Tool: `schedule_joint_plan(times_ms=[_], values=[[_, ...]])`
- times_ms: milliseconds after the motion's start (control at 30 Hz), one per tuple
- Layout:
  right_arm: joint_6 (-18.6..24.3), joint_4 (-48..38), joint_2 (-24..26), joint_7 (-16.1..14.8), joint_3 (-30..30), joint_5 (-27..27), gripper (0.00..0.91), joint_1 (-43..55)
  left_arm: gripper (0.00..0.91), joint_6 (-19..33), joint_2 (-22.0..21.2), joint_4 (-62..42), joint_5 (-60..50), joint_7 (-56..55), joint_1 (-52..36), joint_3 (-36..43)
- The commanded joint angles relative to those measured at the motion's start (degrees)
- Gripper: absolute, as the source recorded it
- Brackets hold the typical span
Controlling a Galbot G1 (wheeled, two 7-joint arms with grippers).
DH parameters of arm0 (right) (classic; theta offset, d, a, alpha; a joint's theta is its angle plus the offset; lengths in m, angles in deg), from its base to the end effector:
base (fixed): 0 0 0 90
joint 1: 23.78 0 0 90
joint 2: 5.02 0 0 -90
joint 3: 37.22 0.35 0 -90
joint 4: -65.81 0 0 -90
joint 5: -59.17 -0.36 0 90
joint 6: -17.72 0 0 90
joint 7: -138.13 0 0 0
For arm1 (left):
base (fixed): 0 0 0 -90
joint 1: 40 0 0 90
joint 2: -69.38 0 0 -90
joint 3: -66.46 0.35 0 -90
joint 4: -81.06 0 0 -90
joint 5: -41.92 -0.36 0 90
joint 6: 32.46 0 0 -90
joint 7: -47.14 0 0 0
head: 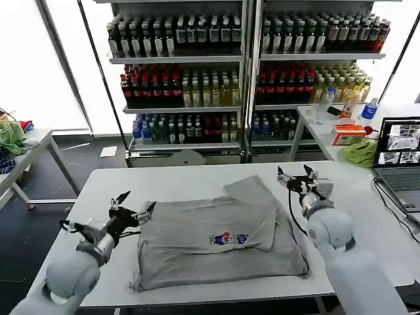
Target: Fold and organize the clothes.
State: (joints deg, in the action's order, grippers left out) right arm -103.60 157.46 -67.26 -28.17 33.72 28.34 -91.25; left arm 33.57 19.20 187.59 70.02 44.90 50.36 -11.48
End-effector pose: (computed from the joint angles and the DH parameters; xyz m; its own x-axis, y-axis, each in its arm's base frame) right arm 0.4503 -0.0542 -0.1978 -0.9602 -0.0435 0.2760 -0.0764 0.9910 -0.1097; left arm 0.3360 0.1032 -0.2384 -0.9261 0.2106 0.3131 0.2806 0.9392 0.1981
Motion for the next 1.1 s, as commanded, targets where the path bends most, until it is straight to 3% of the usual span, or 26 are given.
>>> schedule_joint_plan(times_ms=[33,400,767,1100], values=[[-1.87,-20.27,-5.53,-4.72,-11.71,5.80,0.907,15.57,0.907,-0.31,-2.98,-22.48,3.40,1.52,-18.78,10.39],[-1.72,-30.24,-7.77,-15.60,-14.77,10.09,0.907,18.04,0.907,-0.88,-4.78,-24.62,3.91,1.71,-17.65,9.45],[-1.86,-31.50,-7.87,-17.74,-14.14,10.12,0.907,17.87,0.907,-1.21,-5.23,-24.14,4.15,1.64,-17.08,9.36],[-1.75,-34.52,-10.76,-16.52,-11.18,9.35,0.907,17.80,0.907,-1.38,-6.10,-24.90,4.05,1.57,-17.44,9.82]])
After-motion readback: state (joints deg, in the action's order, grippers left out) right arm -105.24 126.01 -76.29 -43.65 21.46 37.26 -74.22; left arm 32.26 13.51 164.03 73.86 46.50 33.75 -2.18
